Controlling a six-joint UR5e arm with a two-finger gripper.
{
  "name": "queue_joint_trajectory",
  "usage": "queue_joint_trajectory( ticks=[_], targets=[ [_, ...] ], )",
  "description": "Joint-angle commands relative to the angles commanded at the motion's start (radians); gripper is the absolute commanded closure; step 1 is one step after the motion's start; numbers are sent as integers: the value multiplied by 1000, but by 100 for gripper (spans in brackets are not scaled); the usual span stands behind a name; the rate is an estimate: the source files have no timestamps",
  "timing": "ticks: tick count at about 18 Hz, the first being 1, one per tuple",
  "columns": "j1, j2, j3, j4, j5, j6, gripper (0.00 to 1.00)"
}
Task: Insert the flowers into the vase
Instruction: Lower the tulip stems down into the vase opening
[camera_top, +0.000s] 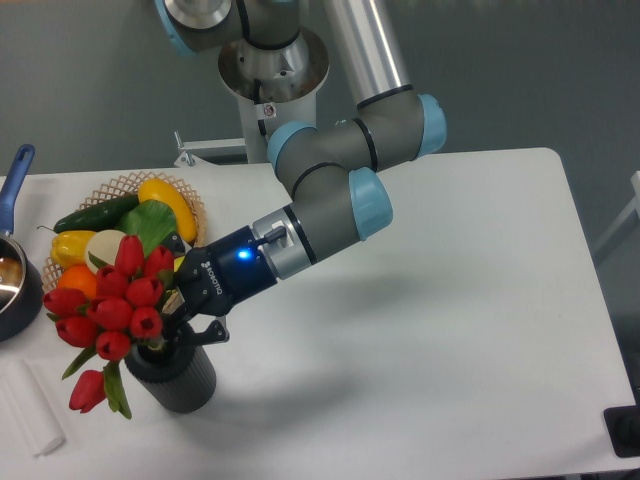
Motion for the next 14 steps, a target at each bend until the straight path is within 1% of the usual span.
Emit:
queue_joint_trajectory(
  ticks=[10, 12, 14],
  targets=[
    [-5, -14, -29, 0, 52, 63, 50],
    [-5, -23, -29, 0, 52, 87, 43],
    [-6, -26, -35, 0, 61, 104, 43]
  ],
)
